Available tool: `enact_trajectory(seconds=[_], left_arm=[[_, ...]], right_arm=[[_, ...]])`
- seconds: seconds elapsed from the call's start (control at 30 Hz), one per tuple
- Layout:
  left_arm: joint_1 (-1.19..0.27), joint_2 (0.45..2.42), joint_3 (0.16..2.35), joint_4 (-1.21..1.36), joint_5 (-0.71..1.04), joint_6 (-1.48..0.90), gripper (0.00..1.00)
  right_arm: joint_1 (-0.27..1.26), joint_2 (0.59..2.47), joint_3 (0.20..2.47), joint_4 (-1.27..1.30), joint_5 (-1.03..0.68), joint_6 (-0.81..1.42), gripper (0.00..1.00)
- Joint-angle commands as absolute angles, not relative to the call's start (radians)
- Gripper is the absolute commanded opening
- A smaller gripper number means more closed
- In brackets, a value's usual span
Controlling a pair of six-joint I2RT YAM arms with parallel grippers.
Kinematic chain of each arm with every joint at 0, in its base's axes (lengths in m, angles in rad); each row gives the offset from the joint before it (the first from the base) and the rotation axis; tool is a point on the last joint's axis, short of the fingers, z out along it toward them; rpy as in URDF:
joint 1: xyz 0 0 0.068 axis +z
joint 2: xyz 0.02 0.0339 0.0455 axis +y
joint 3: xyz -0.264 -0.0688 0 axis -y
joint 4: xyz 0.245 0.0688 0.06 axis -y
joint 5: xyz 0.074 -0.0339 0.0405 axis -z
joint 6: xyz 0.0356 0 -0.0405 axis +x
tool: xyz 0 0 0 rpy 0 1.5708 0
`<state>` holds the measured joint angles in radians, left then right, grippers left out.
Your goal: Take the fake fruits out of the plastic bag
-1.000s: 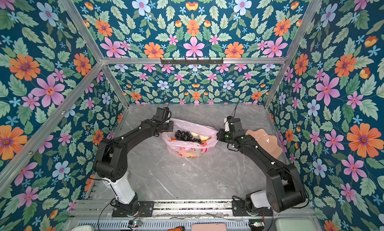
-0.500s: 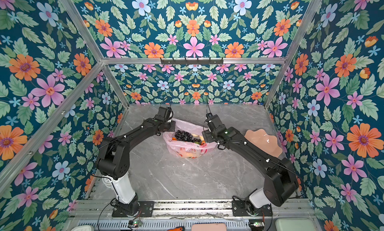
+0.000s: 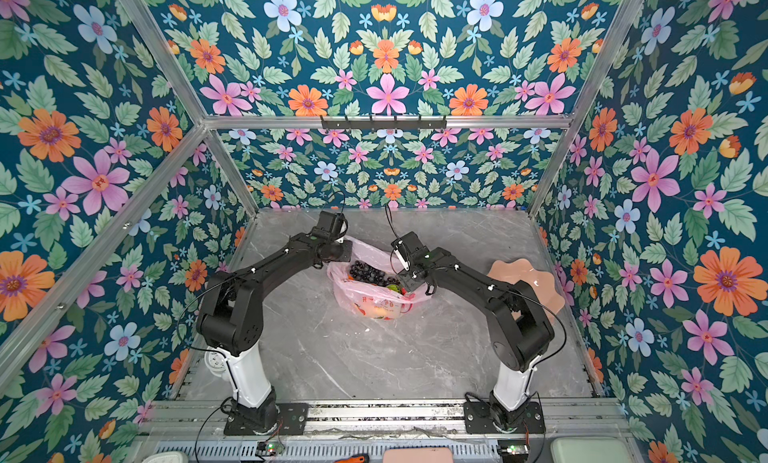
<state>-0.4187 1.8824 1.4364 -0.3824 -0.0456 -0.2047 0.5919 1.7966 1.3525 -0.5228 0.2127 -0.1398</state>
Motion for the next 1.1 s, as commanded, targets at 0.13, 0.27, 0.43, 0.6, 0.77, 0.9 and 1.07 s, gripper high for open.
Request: enact_trajectory(seconds=[0.13,0.27,0.43,0.6,0.77,0.9,1.07], left_arm=[[-0.387,1.916,1.475,-0.417,-0.058,-0.219,0.01],[-0.347,1.882,1.431,-0.371,-0.061,-0.261,0.06],[-0.350,1.839,1.400,-0.352,-0.055,-0.272,0.29],[-0.402,1.753,1.325,-0.351,-0.080,-0.299,0.64],[-0.431,1.688,1.238,-0.374,-0.068,-0.365,0.72],[-0.442,1.684,1.180,-0.344,-0.019,-0.380,0.70],[-0.434,1.665,1.098,-0.298,-0.066,-0.379,0.34]], right_arm=[[0.491,1.814,1.388,-0.531,0.186,0.041,0.05],[0.394,1.762,1.333,-0.489,-0.009,0.234,0.00],[0.331,1.724,1.244,-0.366,-0.253,0.393,0.00],[0.348,1.708,1.233,-0.359,-0.285,0.430,0.00],[0.356,1.676,1.203,-0.348,-0.272,0.439,0.00],[0.356,1.668,1.195,-0.346,-0.267,0.456,0.00],[0.308,1.673,1.188,-0.318,-0.329,0.521,0.00]])
